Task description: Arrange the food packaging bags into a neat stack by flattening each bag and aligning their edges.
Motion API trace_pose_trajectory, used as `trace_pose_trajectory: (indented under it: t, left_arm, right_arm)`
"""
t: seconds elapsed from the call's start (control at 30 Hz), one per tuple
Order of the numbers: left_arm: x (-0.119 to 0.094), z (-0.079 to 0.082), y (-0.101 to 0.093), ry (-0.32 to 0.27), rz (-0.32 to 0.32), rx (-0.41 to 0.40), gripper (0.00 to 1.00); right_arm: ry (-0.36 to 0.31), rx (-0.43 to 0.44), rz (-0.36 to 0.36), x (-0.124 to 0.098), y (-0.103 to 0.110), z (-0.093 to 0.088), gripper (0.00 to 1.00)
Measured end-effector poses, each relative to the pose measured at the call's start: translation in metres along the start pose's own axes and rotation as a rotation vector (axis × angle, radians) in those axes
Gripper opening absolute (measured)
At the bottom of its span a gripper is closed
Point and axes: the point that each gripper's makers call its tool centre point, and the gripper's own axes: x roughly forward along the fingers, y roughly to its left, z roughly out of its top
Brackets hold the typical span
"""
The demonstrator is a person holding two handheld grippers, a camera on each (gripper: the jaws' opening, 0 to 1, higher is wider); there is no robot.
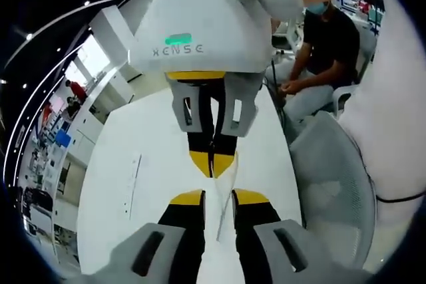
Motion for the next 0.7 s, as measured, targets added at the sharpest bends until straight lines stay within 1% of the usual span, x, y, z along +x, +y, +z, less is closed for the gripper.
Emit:
trace_pose_trajectory:
  t: [0.1,0.2,0.27,0.33,0.37,0.47,0.7]
  left_arm:
    - [-0.002,0.005,0.0,-0.016,-0.005,-0.014,0.16]
    - [-0.001,0.005,0.002,-0.021,-0.004,-0.006,0.16]
    - [-0.001,0.009,-0.001,-0.023,-0.005,-0.002,0.16]
    - [0.001,0.006,0.003,-0.025,-0.007,0.0,0.16]
    - [0.0,0.01,-0.001,-0.027,-0.008,0.004,0.15]
    - [0.001,0.014,-0.007,-0.031,-0.016,0.015,0.15]
    - [0.005,0.016,-0.008,-0.021,-0.028,0.036,0.14]
  right_arm:
    - [0.0,0.001,-0.002,0.001,0.0,0.0,0.0]
    - [-0.001,0.005,-0.003,0.001,-0.001,-0.001,0.0]
    - [-0.002,0.007,-0.005,0.001,-0.002,-0.001,0.0]
    - [-0.003,0.008,-0.006,0.001,-0.002,-0.001,0.0]
    - [-0.003,0.012,-0.007,0.002,-0.002,-0.001,0.0]
    - [0.0,0.014,-0.006,0.002,-0.002,-0.001,0.0]
    - [-0.008,0.019,-0.004,0.003,-0.002,0.005,0.0]
